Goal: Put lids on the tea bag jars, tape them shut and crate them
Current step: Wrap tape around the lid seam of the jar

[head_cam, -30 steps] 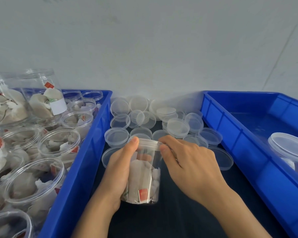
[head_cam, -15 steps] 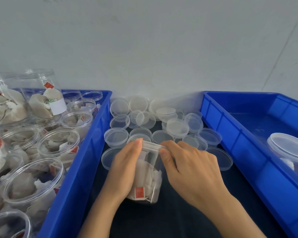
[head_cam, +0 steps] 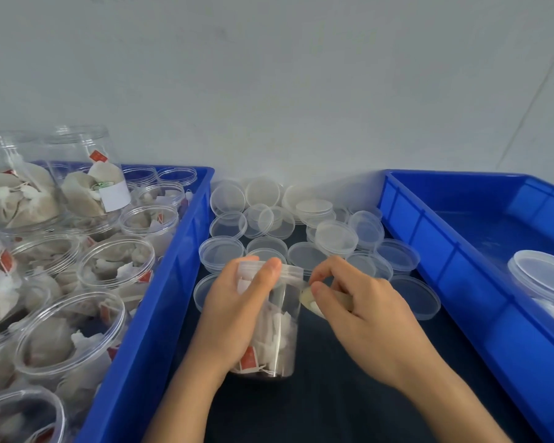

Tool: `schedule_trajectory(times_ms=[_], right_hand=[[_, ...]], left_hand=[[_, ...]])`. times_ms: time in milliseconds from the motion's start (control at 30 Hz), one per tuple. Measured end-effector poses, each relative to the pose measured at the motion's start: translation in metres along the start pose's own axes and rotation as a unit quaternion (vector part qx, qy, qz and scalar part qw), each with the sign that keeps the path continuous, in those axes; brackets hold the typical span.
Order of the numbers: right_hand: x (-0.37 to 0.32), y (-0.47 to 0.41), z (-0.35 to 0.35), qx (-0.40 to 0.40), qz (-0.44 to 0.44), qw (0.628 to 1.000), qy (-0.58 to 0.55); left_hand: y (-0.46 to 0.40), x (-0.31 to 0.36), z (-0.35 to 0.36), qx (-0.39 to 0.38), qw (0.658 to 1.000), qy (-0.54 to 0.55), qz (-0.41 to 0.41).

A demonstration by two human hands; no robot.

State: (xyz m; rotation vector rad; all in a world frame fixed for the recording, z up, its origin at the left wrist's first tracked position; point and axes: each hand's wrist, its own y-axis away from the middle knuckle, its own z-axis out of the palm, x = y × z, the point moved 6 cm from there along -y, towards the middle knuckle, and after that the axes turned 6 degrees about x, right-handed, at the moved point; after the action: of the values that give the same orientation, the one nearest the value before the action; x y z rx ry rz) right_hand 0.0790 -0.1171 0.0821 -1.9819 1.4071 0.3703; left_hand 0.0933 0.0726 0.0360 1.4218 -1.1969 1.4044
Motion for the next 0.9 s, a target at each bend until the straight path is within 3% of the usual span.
schedule_trajectory(times_ms=[333, 900], right_hand=[[-0.001, 0.001, -0.013, 0.085, -0.039, 0.991, 0.1], [0.001, -0.003, -0.01, 0.048, -0.004, 0.996, 0.071]], left_hand=[[0.001, 0.0, 0.001, -0.026, 0.999, 0.028, -0.016], [0.0, -0.01, 0.003, -0.083, 0.988, 0.104, -0.074]])
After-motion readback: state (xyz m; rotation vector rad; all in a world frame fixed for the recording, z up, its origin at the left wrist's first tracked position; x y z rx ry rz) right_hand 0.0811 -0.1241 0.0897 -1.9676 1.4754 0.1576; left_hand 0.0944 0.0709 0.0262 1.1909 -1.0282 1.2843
